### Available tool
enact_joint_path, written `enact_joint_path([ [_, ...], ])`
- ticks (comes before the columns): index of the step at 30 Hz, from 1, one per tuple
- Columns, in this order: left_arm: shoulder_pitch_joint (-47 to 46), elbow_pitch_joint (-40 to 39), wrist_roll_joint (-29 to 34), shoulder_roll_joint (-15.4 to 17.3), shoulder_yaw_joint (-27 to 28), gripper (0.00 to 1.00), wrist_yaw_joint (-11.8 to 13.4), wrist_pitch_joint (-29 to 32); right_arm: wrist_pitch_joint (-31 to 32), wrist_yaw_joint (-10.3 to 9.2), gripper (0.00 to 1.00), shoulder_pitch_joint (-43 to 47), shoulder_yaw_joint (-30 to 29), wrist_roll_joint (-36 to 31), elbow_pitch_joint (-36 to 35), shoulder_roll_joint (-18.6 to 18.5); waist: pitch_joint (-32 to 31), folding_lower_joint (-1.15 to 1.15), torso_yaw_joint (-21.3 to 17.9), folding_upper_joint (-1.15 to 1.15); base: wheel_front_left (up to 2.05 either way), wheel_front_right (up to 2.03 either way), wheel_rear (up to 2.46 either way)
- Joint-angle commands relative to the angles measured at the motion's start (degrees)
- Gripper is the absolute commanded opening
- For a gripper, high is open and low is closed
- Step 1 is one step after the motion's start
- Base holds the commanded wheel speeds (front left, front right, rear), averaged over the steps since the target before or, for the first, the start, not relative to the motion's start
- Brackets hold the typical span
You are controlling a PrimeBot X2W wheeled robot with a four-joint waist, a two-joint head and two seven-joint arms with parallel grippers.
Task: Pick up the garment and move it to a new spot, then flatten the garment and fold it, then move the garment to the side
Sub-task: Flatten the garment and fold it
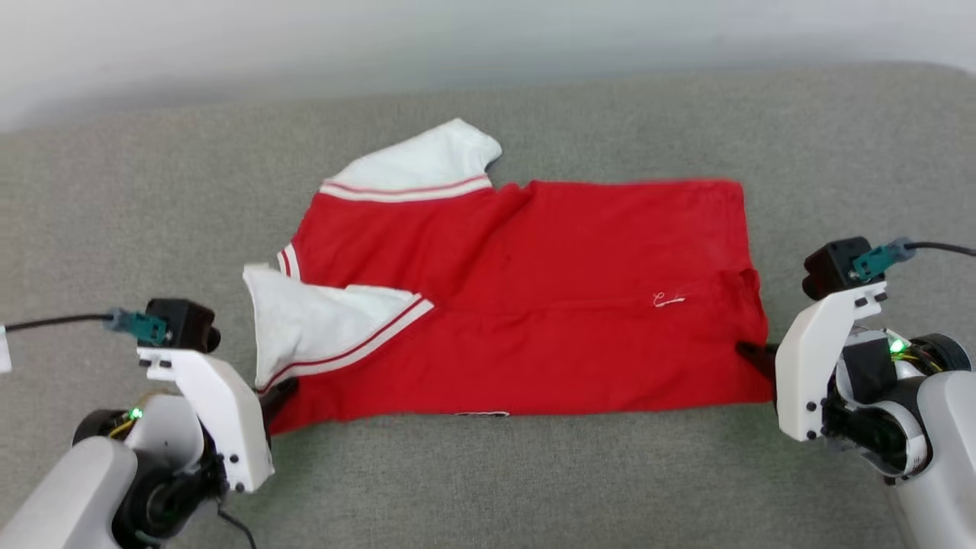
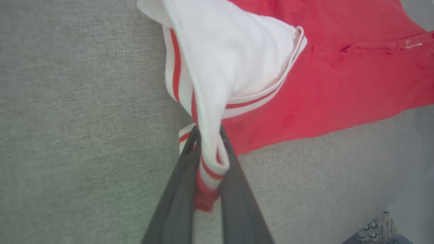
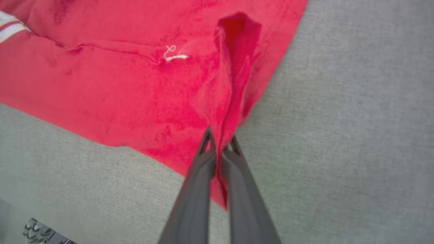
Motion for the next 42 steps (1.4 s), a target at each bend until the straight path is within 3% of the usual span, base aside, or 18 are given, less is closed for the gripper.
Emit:
enact_joint_path([
  [1, 1.46, -0.19, -0.25, -0.07, 0.14, 0.0, 0.29, -0.58, -0.1, -0.02, 0.0, 1.39, 0.42, 0.18, -0.47, -0.46, -3.57, 0.0, -0.33, 0.0, 0.0, 0.0, 0.0],
  [8, 10.72, -2.56, -2.46, 1.3, 1.23, 0.0, 2.8, -1.67, 0.7, -0.02, 0.0, 6.87, 2.01, 1.6, -3.01, -1.21, -10.63, 0.0, -0.13, 0.0, 0.0, 0.0, 0.0],
  [14, 17.08, -4.65, -3.94, 1.65, 0.94, 0.0, 4.39, -1.45, 0.14, -0.02, 0.0, 12.64, 0.57, 1.59, -4.01, -1.38, -11.85, 0.0, 0.79, 0.0, 0.0, 0.0, 0.0],
  [15, 16.99, -4.55, -3.68, 1.14, 0.74, 0.0, 4.28, -1.97, -0.51, -0.02, 0.31, 13.27, 0.53, 1.27, -4.03, -1.32, -11.53, 0.0, 0.92, 0.0, 0.0, 0.0, 0.0],
  [16, 16.5, -4.14, -3.65, 0.4, 0.7, 0.0, 4.42, -2.46, -1.31, -0.02, 0.96, 13.83, 0.41, 0.85, -3.88, -1.2, -11.13, 0.0, 1.02, 0.0, 0.0, 0.0, 0.0],
  [17, 16.0, -3.55, -3.23, 0.2, 0.39, 0.29, 4.35, -2.74, -2.34, -0.02, 1.0, 14.29, 0.17, 0.59, -3.62, -0.88, -10.77, 0.0, 1.02, 0.0, 0.0, 0.0, 0.0],
  [18, 15.2, -2.95, -2.92, -0.23, 0.4, 1.0, 4.29, -3.29, -3.58, -0.02, 1.0, 14.59, -0.01, 0.2, -3.45, -0.63, -10.46, 0.0, 0.97, 0.0, 0.0, 0.0, 0.0],
  [25, 10.58, -0.26, 0.56, -0.84, 2.58, 1.0, 4.62, -9.37, -19.84, -0.02, 1.0, 13.85, -1.48, -5.36, -6.44, 0.68, -9.27, 0.0, -0.64, 0.0, 0.0, 0.0, 0.0],
  [26, 10.58, -0.26, 0.56, -0.84, 2.58, 1.0, 4.62, -9.37, -19.84, -0.02, 1.0, 13.85, -1.48, -5.36, -6.44, 0.68, -9.27, 0.0, -0.64, 0.0, 0.0, 0.0, 0.0],
  [29, 6.83, -2.02, 4.19, -1.02, 4.33, 1.0, 6.55, -14.24, -28.96, -0.02, 1.0, 14.45, -4.87, -9.51, -8.87, 3.16, -8.07, 0.0, -1.86, 0.0, 0.0, 0.0, 0.0],
  [34, -0.13, -2.55, 7.3, -1.42, 6.46, 1.0, 7.95, -18.27, -35.98, -0.02, 1.0, 12.92, -7.22, -13.08, -12.55, 6.41, -3.92, 0.0, -4.05, 0.0, 0.0, 0.0, 0.0],
  [42, -12.93, 0.12, 8.69, -1.6, 7.71, 1.0, 7.04, -18.23, -40.98, -0.02, 1.0, 8.59, -7.4, -15.29, -17.43, 9.77, 6.22, 0.0, -7.69, 0.0, 0.0, 0.0, 0.0],
])
